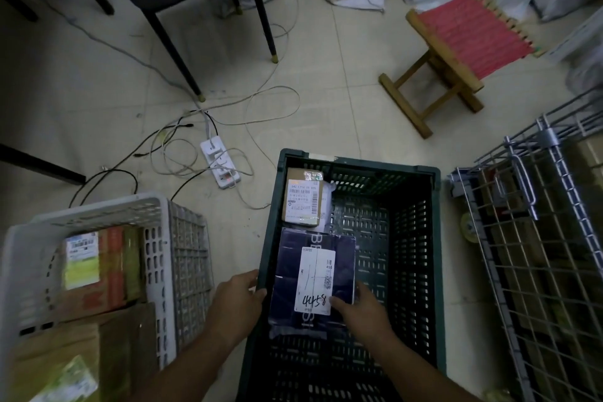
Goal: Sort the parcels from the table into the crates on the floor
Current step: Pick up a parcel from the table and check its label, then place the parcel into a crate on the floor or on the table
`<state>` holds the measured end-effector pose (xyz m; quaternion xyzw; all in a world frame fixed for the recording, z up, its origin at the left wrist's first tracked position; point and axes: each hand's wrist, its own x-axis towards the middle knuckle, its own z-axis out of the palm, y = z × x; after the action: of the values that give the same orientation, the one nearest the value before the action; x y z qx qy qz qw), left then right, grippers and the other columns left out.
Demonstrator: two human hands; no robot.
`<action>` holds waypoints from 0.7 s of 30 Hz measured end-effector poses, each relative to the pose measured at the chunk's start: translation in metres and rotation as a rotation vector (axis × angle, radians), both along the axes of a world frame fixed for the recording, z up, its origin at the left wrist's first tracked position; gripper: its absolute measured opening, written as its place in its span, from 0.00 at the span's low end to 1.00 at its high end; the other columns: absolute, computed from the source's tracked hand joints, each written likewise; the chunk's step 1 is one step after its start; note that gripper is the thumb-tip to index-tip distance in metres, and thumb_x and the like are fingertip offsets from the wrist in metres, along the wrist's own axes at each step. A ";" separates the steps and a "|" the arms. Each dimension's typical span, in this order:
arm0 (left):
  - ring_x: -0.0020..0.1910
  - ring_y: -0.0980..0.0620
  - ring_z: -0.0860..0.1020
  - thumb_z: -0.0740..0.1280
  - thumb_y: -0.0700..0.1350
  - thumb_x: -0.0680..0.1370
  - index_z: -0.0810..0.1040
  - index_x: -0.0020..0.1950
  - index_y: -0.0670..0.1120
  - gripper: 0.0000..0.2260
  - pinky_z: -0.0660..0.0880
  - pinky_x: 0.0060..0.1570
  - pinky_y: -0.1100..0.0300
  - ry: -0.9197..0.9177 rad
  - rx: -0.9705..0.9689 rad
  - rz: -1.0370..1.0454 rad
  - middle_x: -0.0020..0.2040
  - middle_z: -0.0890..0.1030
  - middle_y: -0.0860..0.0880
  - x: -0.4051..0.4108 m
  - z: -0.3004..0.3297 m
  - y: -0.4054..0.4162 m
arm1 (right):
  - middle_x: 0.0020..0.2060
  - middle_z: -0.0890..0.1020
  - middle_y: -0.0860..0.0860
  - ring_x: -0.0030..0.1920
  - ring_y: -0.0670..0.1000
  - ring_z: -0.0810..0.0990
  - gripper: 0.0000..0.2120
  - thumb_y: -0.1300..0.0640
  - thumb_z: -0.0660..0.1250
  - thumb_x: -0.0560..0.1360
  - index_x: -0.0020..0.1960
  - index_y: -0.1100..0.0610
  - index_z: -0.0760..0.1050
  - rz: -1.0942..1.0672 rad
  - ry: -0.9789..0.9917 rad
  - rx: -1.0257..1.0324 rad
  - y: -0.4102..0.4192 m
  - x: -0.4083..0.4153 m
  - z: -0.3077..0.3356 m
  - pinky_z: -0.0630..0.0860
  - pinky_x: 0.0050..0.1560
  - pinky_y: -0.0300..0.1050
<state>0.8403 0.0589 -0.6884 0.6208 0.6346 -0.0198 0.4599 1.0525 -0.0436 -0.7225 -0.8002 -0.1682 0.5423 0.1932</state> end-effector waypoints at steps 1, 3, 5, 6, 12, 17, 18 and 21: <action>0.50 0.54 0.82 0.67 0.39 0.81 0.78 0.58 0.55 0.11 0.75 0.44 0.69 0.005 0.009 -0.047 0.51 0.81 0.58 0.000 0.008 0.000 | 0.60 0.83 0.50 0.54 0.52 0.82 0.25 0.53 0.75 0.75 0.69 0.53 0.73 0.026 -0.011 0.004 0.001 0.001 0.008 0.79 0.60 0.48; 0.45 0.57 0.82 0.66 0.41 0.81 0.79 0.54 0.57 0.10 0.73 0.37 0.74 0.038 0.021 -0.126 0.49 0.83 0.56 0.002 0.024 0.001 | 0.61 0.83 0.51 0.54 0.51 0.81 0.24 0.53 0.74 0.76 0.70 0.53 0.73 0.084 -0.033 0.012 0.003 0.002 0.027 0.78 0.60 0.46; 0.39 0.65 0.78 0.65 0.42 0.81 0.81 0.57 0.54 0.09 0.71 0.34 0.75 0.051 0.037 -0.205 0.48 0.83 0.57 0.006 0.042 0.000 | 0.64 0.82 0.51 0.58 0.52 0.80 0.25 0.53 0.73 0.77 0.71 0.53 0.71 0.171 -0.057 0.021 0.004 0.002 0.046 0.77 0.62 0.46; 0.37 0.66 0.76 0.65 0.43 0.82 0.82 0.59 0.51 0.09 0.69 0.33 0.76 0.060 0.044 -0.239 0.48 0.82 0.56 0.009 0.054 0.000 | 0.65 0.80 0.51 0.61 0.53 0.80 0.26 0.53 0.72 0.77 0.73 0.53 0.70 0.224 -0.065 0.026 0.005 0.002 0.058 0.76 0.63 0.45; 0.53 0.54 0.79 0.62 0.47 0.82 0.78 0.63 0.48 0.11 0.76 0.52 0.60 0.110 0.010 -0.394 0.60 0.81 0.48 0.015 0.153 -0.008 | 0.73 0.74 0.53 0.68 0.55 0.76 0.29 0.50 0.68 0.80 0.78 0.53 0.63 0.584 -0.117 0.024 0.011 0.003 0.161 0.73 0.60 0.41; 0.58 0.50 0.77 0.59 0.48 0.84 0.75 0.64 0.44 0.13 0.74 0.54 0.60 0.174 0.035 -0.469 0.63 0.78 0.46 0.013 0.265 -0.024 | 0.65 0.79 0.55 0.62 0.56 0.79 0.21 0.49 0.66 0.79 0.70 0.55 0.71 0.868 -0.219 0.028 0.016 0.004 0.279 0.76 0.56 0.45; 0.61 0.50 0.76 0.59 0.47 0.84 0.73 0.67 0.43 0.14 0.73 0.56 0.59 0.190 0.039 -0.471 0.65 0.76 0.46 0.011 0.290 -0.028 | 0.64 0.80 0.55 0.61 0.56 0.79 0.20 0.49 0.66 0.79 0.68 0.55 0.72 0.914 -0.250 0.036 0.018 0.002 0.305 0.76 0.55 0.46; 0.64 0.47 0.74 0.59 0.49 0.84 0.72 0.68 0.42 0.16 0.71 0.57 0.58 0.215 0.063 -0.435 0.67 0.75 0.44 0.005 0.365 -0.041 | 0.64 0.79 0.56 0.62 0.58 0.78 0.21 0.50 0.65 0.78 0.70 0.55 0.70 1.056 -0.352 0.066 0.020 -0.006 0.383 0.76 0.57 0.48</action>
<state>0.8451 0.0179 -0.3233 0.7511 0.5318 -0.1645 0.3549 1.0468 -0.0236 -0.3398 -0.6793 -0.5930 0.4179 -0.1106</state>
